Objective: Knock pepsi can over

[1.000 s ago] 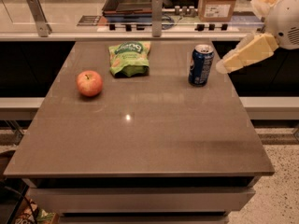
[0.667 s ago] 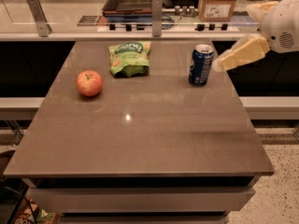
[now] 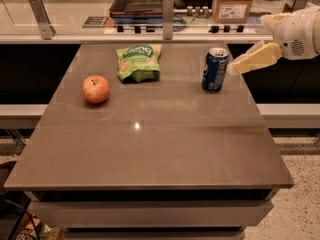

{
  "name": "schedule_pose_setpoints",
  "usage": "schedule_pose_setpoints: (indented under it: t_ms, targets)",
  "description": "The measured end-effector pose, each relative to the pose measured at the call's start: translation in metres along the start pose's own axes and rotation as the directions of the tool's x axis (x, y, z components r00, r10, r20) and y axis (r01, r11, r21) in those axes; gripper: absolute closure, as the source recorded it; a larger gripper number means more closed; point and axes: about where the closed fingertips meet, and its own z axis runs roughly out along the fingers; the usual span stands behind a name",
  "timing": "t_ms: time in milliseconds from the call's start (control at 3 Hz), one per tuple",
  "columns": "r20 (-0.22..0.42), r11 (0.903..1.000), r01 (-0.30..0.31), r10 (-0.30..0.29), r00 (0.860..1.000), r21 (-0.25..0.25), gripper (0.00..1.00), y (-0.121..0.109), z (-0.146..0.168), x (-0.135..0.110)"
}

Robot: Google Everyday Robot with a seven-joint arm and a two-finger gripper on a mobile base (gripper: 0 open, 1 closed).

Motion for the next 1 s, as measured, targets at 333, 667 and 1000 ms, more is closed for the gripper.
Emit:
schedule_pose_setpoints:
  t_ms: [333,667,1000]
  targets:
    - [0.015,0.9979,-0.053,0.053,0.998,-0.037,0.0,-0.0081,0.0226,0.0211]
    - [0.015,0.9978,-0.053,0.054,0.998,-0.038,0.0,-0.0082,0.0231,0.0215]
    - [0.037,0.9961,-0.072,0.073,0.997,-0.051,0.0,-0.01,0.0291,0.0236]
